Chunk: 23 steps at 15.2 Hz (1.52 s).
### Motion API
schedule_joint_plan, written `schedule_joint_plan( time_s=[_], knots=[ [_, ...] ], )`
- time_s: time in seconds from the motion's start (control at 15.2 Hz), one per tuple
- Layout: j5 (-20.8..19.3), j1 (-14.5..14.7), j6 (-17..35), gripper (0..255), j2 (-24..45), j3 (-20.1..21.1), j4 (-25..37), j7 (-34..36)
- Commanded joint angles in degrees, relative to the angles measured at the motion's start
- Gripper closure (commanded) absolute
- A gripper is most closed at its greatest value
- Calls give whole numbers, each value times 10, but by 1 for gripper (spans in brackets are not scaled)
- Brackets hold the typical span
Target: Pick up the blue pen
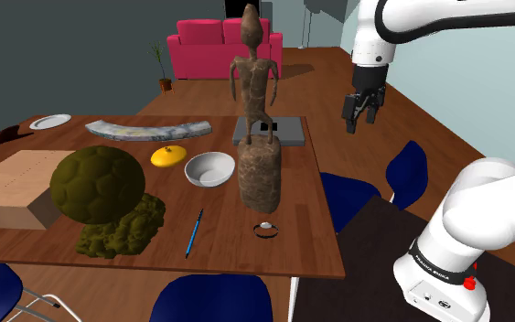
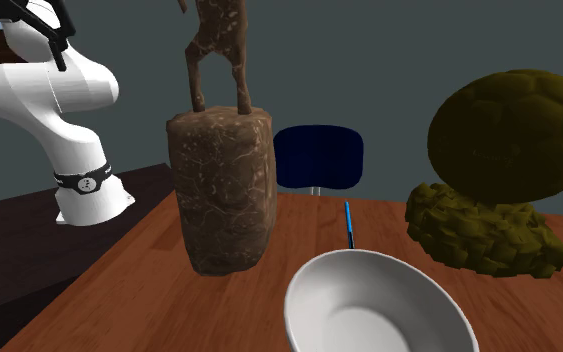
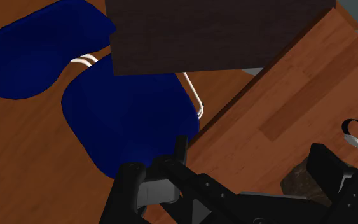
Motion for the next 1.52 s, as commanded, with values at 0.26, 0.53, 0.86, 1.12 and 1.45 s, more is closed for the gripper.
schedule_joint_plan(
  time_s=[0.26, 0.53, 0.86, 1.12, 1.45],
  knots=[
    [43, 12, 37, 0, 10, 52, -25, 81],
    [84, 24, 80, 0, 38, 106, -37, 160],
    [125, 36, 140, 0, 97, 171, -31, 257],
    [145, 39, 190, 0, 161, 222, -9, 335],
    [144, 36, 251, 0, 259, 283, 37, 437]
  ],
)
